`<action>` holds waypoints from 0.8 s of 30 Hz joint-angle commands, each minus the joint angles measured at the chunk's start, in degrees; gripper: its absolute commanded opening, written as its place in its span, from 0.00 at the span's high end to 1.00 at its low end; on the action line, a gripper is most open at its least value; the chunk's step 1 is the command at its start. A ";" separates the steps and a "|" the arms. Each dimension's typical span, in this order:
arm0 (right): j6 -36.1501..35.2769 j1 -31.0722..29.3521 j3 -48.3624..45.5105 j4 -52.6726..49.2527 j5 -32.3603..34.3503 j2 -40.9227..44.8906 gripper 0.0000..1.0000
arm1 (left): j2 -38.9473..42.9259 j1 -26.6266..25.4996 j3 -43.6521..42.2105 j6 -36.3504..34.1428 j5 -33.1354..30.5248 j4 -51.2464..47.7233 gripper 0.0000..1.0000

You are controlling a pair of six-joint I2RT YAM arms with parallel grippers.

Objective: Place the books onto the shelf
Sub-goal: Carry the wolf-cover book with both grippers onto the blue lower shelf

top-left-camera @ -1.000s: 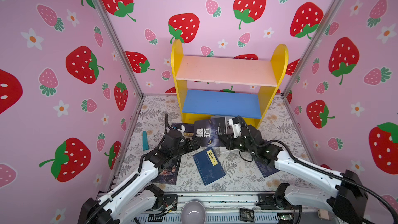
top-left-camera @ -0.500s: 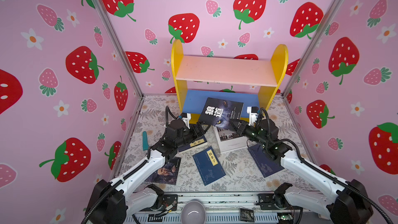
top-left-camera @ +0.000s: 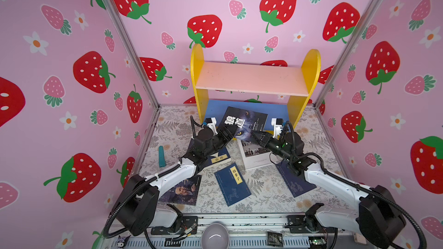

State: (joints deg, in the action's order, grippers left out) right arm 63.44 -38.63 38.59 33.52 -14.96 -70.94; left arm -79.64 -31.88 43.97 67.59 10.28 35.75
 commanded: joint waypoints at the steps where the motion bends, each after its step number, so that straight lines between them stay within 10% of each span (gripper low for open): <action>1: 1.26 -0.17 3.27 7.32 3.35 -1.19 0.95 | -2.52 -0.09 3.25 2.23 -4.51 7.72 0.51; 10: -2.51 0.11 14.47 6.57 9.56 -12.45 0.75 | -8.92 1.64 9.07 2.52 -9.85 8.63 0.99; 18: -9.70 0.57 24.61 -4.13 16.52 -19.65 0.36 | -15.32 6.28 13.36 3.08 -12.38 11.74 1.00; 24: -12.21 1.75 28.28 -9.57 18.23 -23.63 0.31 | -18.40 8.70 14.83 2.01 -15.57 12.80 1.00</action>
State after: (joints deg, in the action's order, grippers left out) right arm 53.67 -37.47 64.51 25.71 0.73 -93.97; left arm -97.67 -24.12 55.70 71.42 -1.41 45.45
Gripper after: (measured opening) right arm 0.684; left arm 0.159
